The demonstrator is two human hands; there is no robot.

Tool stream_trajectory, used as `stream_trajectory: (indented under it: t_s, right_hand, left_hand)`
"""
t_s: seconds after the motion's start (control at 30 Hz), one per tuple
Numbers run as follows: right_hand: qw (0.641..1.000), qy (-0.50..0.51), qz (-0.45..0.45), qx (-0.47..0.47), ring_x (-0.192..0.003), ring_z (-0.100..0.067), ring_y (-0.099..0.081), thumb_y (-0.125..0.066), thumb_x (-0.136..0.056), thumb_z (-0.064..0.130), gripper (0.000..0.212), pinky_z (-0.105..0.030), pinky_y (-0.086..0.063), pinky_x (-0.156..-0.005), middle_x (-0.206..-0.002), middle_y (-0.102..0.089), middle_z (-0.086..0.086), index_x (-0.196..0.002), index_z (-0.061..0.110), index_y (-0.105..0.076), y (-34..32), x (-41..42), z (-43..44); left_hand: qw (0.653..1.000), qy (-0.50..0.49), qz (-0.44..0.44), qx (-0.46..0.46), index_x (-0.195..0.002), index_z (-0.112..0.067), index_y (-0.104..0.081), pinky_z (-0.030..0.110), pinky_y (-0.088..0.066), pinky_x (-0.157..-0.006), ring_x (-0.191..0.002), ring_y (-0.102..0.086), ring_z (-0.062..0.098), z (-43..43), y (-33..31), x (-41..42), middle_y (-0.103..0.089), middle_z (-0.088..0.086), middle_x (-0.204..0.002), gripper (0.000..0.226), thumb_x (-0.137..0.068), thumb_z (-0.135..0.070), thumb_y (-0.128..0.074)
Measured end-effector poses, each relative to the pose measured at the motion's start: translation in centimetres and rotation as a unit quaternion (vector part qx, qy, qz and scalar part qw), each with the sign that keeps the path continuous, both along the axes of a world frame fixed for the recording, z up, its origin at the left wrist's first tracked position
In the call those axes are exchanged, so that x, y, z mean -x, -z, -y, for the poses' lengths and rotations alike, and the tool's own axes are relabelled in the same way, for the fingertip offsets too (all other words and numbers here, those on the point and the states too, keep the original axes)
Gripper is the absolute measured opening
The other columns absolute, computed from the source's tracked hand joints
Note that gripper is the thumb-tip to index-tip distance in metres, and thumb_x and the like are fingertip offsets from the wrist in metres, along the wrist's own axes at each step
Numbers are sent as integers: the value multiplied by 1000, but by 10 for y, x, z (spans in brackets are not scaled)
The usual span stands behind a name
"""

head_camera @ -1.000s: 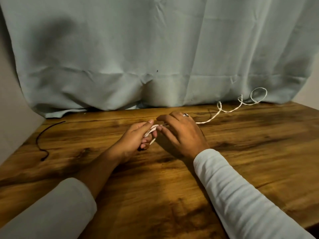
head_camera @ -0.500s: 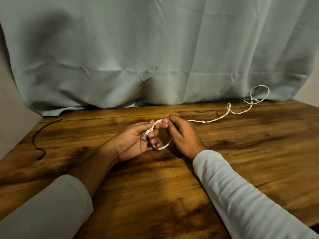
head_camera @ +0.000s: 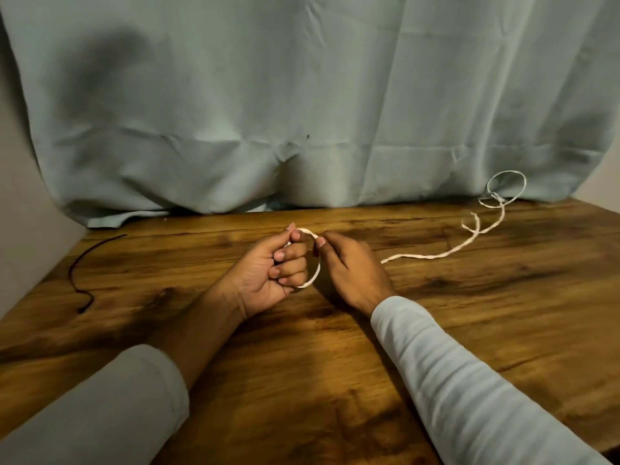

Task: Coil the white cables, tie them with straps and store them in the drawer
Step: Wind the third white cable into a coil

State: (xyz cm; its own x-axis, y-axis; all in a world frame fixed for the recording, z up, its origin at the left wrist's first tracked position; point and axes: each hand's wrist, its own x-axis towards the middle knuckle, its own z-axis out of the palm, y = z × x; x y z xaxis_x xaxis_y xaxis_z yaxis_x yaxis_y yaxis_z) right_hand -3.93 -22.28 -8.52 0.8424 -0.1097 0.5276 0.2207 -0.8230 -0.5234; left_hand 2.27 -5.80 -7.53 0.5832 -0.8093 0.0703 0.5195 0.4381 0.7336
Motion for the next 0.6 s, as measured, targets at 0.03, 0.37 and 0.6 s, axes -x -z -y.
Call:
stream_trajectory:
  t_s: [0.03,0.37,0.6]
  right_hand:
    - [1000,5,0,8,-80,-20,-63,-40,-108,41,27,-45,-53,-75,-85,-69,4,-92,33,-59,-1,-1,-1]
    - [986,94,-1,138,-108,-37,-65,-36,-104,40,44,-47,-48,-97,-121,-71,-10,-147,33,-46,4,-1,8]
    - [943,15,-53,329,-95,-37,-68,-47,-104,30,24,-38,-44,-69,-110,-65,-9,-118,18,-63,3,6,-22]
  left_hand:
    - [1000,3,-4,1,-82,-18,-54,19,-18,-42,-35,-21,5,0,0,-1,-33,-8,-48,29,-104,-33,-41]
    - [987,-126,-75,71,-79,-19,-56,22,-53,-53,-54,-60,9,-3,-15,1,-60,-4,-64,35,-108,-29,-40]
    - [968,-218,-92,87,-81,-13,-58,48,-43,-115,-127,-61,38,-16,-12,-13,-64,27,-132,39,-109,-31,-37]
